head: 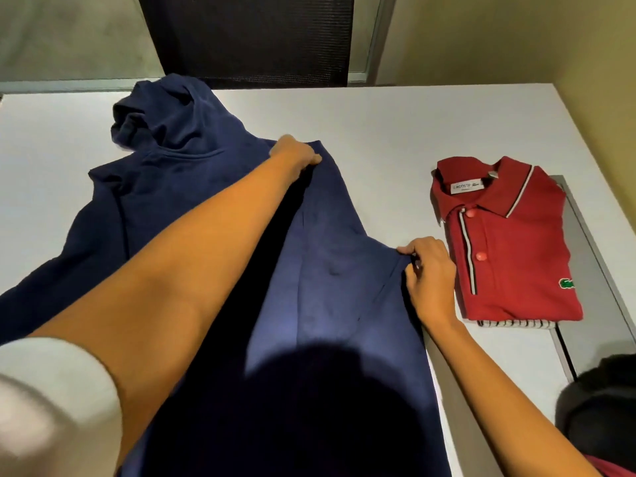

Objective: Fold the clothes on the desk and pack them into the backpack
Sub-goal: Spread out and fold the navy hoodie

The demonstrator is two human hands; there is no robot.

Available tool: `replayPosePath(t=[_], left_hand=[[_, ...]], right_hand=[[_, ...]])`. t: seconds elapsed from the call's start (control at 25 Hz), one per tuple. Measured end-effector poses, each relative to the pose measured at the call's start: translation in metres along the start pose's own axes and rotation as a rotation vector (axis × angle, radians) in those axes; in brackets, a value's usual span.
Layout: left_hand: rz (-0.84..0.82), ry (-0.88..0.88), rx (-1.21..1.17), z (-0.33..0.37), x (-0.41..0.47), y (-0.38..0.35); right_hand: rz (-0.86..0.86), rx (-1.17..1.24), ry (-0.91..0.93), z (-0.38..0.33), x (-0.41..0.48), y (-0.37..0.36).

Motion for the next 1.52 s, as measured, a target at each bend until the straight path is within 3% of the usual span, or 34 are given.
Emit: replayPosePath(t=[0.16, 0.32, 0.6, 0.72, 0.84, 0.92, 1.0, 1.12, 1.24, 1.4, 1.52], left_hand=[[0.170, 0.039, -0.211, -0.011, 0.018, 0.004], [0.128, -0.074, -0.282, -0.030, -0.019, -0.013], [0.110, -0.128, -0.349, -0.098, -0.122, 0.012], [0.075, -0.110, -0.272, -0.137, -0.178, 0.028], [-0.024, -0.039, -0.260, -0.179, -0.230, 0.034], [-0.082, 0.021, -0.320, -0.198, -0.260, 0.037], [-0.085, 0.058, -0.374, -0.214, -0.289, 0.046], [-0.084, 0.102, -0.407, -0.232, -0.322, 0.056], [-0.078, 0.131, -0.422, -0.240, -0.337, 0.061], [-0.184, 0.161, -0.431, -0.244, -0.357, 0.057], [-0.421, 0.204, -0.406, -0.248, -0.379, 0.039]], right_hand=[[0.056, -0.013, -0.196, 0.016, 0.006, 0.002], [0.080, -0.028, -0.285, 0.014, 0.007, 0.007], [0.090, 0.047, -0.231, -0.038, -0.053, 0.043], [-0.004, 0.122, -0.266, -0.084, -0.092, 0.057], [-0.221, 0.185, -0.408, -0.119, -0.141, 0.067], [-0.400, 0.062, -0.445, -0.136, -0.166, 0.072], [-0.583, -0.166, -0.333, -0.148, -0.186, 0.081], [-0.535, -0.252, -0.268, -0.157, -0.195, 0.095], [-0.371, 0.010, -0.461, -0.152, -0.188, 0.113], [-0.289, 0.792, -0.970, -0.146, -0.184, 0.146], [-0.276, 0.773, -1.178, -0.125, -0.210, 0.160]])
Point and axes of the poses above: each hand's wrist, its own x-axis towards the middle knuckle, its own y-axis out of the back of the hand, z = x × y, the point moved 2 cm from there along x, towards the middle knuckle, and after that the axes turned 12 degrees about z, right-handed, at the moved point
